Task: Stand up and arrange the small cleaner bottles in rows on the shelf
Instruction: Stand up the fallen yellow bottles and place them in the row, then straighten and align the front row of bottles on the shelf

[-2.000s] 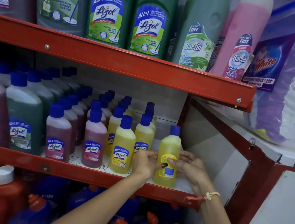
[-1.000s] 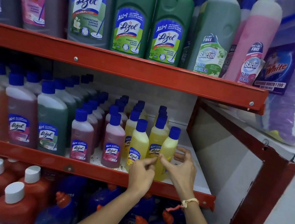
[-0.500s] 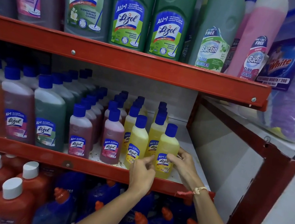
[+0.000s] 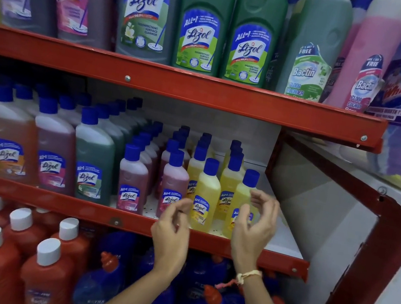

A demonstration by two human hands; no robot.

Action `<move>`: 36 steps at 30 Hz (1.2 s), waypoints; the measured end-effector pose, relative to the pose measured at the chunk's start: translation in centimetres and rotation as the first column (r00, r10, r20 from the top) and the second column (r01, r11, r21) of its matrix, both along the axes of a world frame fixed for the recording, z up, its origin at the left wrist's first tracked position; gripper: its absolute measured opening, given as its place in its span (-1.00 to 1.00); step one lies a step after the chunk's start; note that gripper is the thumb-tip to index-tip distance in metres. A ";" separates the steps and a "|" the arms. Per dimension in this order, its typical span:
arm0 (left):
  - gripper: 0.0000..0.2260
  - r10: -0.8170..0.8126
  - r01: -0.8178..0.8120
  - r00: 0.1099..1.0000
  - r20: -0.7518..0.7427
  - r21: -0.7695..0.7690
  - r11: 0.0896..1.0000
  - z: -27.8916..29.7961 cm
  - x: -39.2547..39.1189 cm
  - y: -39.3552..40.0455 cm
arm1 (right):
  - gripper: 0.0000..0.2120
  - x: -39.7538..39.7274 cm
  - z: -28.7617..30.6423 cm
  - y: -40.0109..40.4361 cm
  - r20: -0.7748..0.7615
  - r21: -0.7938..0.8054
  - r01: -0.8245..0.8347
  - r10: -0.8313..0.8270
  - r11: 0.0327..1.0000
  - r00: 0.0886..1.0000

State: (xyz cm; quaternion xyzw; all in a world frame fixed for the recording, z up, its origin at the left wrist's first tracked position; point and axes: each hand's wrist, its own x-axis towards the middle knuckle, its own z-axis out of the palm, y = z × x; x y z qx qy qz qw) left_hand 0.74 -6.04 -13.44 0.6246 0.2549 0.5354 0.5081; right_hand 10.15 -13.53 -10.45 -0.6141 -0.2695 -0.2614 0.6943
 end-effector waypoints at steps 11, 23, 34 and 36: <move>-0.60 -0.088 0.070 0.977 -0.192 -0.097 0.993 0.8 -3.2 4.4 | -0.50 -7.1 -2.2 7.0 -0.444 -0.393 -0.515 0.334 0.761 0.832; -0.58 -0.095 0.057 0.948 -0.302 -0.130 0.990 1.0 -3.9 5.8 | -0.57 -7.2 -1.5 7.8 -0.508 -0.293 -0.458 0.269 0.839 0.818; -0.54 -0.074 0.035 0.933 -0.353 -0.116 0.993 1.3 -5.1 4.8 | -0.56 -9.0 -1.1 7.3 -0.497 -0.288 -0.435 0.255 0.853 0.829; -0.55 -0.075 0.038 0.931 -0.357 -0.109 0.993 1.3 -5.3 4.6 | -0.56 -9.2 -1.2 7.2 -0.502 -0.283 -0.433 0.253 0.856 0.827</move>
